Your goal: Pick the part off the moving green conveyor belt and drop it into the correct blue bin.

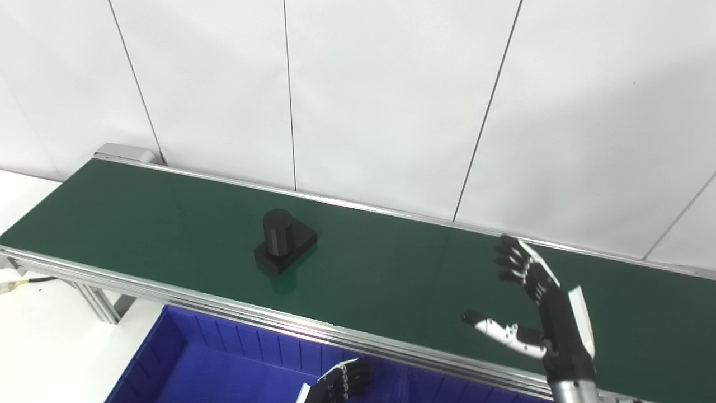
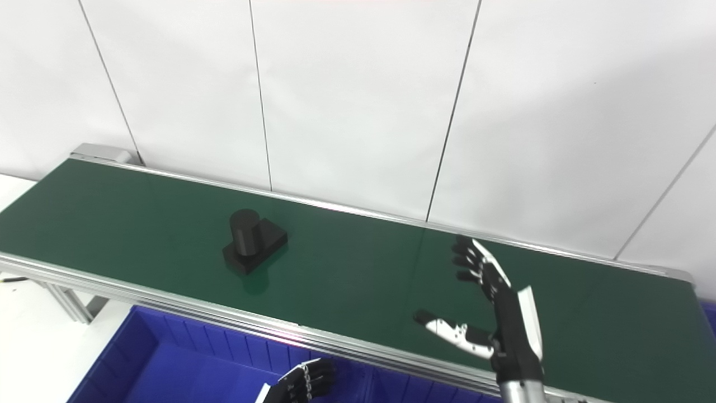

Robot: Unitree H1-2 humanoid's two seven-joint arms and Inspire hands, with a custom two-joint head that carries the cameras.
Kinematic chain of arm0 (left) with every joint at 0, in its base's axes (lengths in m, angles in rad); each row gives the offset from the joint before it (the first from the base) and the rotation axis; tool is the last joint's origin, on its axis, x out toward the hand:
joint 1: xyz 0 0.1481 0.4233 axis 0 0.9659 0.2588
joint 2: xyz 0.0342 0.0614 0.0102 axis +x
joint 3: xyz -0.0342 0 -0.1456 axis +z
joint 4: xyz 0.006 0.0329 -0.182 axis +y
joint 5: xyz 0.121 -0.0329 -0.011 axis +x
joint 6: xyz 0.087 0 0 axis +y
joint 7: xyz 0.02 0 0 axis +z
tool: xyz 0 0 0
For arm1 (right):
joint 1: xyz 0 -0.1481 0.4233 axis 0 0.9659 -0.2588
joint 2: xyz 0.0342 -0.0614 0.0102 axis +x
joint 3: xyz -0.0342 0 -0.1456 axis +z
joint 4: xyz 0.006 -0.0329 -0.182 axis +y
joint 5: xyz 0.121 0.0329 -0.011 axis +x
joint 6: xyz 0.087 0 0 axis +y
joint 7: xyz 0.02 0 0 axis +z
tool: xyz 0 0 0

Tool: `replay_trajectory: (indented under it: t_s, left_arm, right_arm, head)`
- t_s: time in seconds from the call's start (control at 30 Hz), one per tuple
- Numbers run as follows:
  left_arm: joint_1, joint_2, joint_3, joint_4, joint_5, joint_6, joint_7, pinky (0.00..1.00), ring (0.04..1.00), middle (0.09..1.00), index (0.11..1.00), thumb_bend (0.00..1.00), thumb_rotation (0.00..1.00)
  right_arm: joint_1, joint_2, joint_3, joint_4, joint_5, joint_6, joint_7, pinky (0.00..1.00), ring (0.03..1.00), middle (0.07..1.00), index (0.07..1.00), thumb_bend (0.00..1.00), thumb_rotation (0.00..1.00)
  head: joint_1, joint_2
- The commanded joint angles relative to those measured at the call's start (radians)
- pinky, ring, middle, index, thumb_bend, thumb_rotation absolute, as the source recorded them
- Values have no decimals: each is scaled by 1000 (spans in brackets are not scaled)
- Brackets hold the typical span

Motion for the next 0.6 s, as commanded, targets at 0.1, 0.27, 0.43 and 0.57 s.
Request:
replay_trajectory:
  t_s: [0.1, 0.27, 0.43, 0.57]
  left_arm:
    - [-15, -2, -5, -43, 19, -32, -5, 730, 735, 747, 731, 575, 0]
    - [-20, -1, 7, -45, 0, -32, -22, 731, 732, 745, 725, 574, 0]
    - [-29, -1, 15, -37, -1, -32, -35, 717, 724, 742, 726, 584, 0]
    - [-31, 6, 16, -42, 6, -32, -39, 740, 730, 743, 730, 589, 0]
  right_arm:
    - [-78, 35, 2, -51, 37, 78, 41, 689, 798, 835, 868, 754, 199]
    - [-131, 50, 16, -21, 49, 117, 80, 687, 815, 856, 888, 809, 263]
    - [-187, 54, 31, 49, 38, 118, 103, 714, 834, 874, 904, 845, 288]
    - [-251, 43, 54, 133, 29, 119, 138, 809, 902, 930, 981, 876, 338]
  head:
    - [-23, 5]
    - [-43, 5]
    - [-47, 0]
    - [-45, 3]
